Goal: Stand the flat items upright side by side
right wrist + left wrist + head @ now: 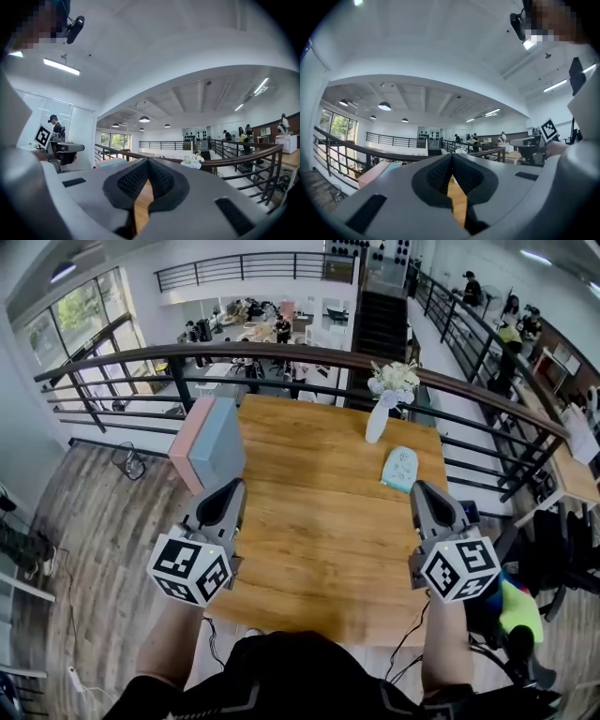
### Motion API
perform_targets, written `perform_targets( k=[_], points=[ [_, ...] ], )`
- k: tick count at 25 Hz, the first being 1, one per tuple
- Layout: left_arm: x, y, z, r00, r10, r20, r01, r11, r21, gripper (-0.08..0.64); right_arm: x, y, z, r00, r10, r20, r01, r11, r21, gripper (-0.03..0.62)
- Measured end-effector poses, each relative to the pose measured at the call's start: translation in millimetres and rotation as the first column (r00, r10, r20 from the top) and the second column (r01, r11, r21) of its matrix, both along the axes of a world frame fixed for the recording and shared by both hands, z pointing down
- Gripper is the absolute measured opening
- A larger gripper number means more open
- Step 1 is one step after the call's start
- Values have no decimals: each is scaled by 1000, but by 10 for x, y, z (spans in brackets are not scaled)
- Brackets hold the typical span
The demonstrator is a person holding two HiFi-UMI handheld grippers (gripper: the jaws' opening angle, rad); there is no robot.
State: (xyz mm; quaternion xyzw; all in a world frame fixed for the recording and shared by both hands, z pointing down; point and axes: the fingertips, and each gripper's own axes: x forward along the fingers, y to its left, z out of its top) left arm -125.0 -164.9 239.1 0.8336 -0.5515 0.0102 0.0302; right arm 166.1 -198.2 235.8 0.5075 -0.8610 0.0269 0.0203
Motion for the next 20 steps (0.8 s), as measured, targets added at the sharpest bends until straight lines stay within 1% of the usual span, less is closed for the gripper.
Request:
perform_targets(
  k=[4,6,8,12,15,20],
  points=[
    [-152,46,-47,999,28,-36,-28,1000,-3,28,-133,56,0,1000,4,-20,-4,1000,1,15],
    [-208,36,-53,999,29,-28,-29,1000,5,28,-193,77,30,1000,6,-26,-6,1000,-2,15],
    [-251,20,-48,1000,27,-4,-27,1000,3,28,-248,102,44,1000,8,-27,-8,1000,-5,15],
    [-275,37,-55,998,51,-23,-51,999,-16,28,-307,143,45,999,20,-37,-21,1000,-6,15],
    [-269,36,-34,998,58,-21,-59,998,-38,28,-314,167,57,999,31,-36,-31,999,-16,15],
    [-303,73,-52,997,60,-53,-62,997,-35,28,-335,228,76,999,35,-40,-36,999,-19,15]
  ],
)
